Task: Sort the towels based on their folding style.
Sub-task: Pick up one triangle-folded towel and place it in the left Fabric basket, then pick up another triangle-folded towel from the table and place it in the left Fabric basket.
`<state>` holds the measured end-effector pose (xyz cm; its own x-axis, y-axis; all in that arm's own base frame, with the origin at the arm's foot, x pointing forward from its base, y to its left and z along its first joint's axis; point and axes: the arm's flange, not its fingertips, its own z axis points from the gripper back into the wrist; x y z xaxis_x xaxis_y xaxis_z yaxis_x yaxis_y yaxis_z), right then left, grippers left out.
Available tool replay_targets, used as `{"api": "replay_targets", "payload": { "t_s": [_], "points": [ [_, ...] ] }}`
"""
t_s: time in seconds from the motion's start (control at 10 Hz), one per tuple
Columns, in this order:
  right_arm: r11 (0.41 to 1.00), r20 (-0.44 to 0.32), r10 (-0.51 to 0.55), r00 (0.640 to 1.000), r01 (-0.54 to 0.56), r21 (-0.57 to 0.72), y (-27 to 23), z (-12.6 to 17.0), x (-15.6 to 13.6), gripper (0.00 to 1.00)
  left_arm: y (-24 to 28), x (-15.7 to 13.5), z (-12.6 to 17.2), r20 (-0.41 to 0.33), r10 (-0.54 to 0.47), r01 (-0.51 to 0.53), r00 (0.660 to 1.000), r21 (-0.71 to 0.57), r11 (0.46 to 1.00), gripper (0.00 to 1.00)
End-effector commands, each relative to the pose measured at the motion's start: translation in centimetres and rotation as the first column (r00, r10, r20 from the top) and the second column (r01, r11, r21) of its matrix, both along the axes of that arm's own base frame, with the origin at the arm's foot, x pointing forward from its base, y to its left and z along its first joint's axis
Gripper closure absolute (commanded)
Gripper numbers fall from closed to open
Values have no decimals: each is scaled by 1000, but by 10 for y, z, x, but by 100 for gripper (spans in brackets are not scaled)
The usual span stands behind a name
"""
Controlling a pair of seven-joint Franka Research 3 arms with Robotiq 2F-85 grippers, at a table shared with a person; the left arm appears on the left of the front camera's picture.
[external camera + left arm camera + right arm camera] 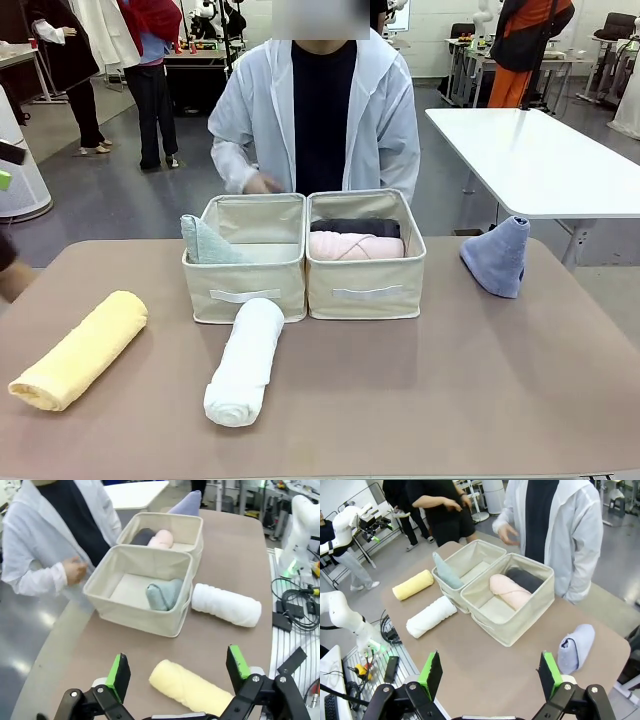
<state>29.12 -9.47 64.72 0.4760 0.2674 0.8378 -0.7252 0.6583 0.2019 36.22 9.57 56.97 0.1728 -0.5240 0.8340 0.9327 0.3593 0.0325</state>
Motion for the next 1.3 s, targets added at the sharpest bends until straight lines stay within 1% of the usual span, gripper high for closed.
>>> {"api": "replay_targets", "payload": {
  "t_s": [0.0, 0.2, 0.3, 0.4, 1.2],
  "points": [
    [1000, 15, 18, 1000, -18, 18, 1, -2, 2, 0, 4, -17, 5, 48, 79, -81, 996, 40, 996, 0],
    [1000, 15, 18, 1000, -18, 18, 1, -2, 2, 0, 4, -19, 11, 34, 123, -126, 992, 117, 985, 0],
    [1000, 15, 18, 1000, -18, 18, 1, -2, 2, 0, -3, -16, 14, 32, 118, -122, 992, 147, 982, 0],
    [1000, 15, 18, 1000, -18, 18, 1, -2, 2, 0, 16, -18, 15, 52, 83, -86, 995, 58, 995, 0],
    [1000, 15, 18, 1000, -18, 18, 1, -2, 2, 0, 16, -18, 15, 52, 83, -86, 995, 58, 995, 0]
  ]
}}
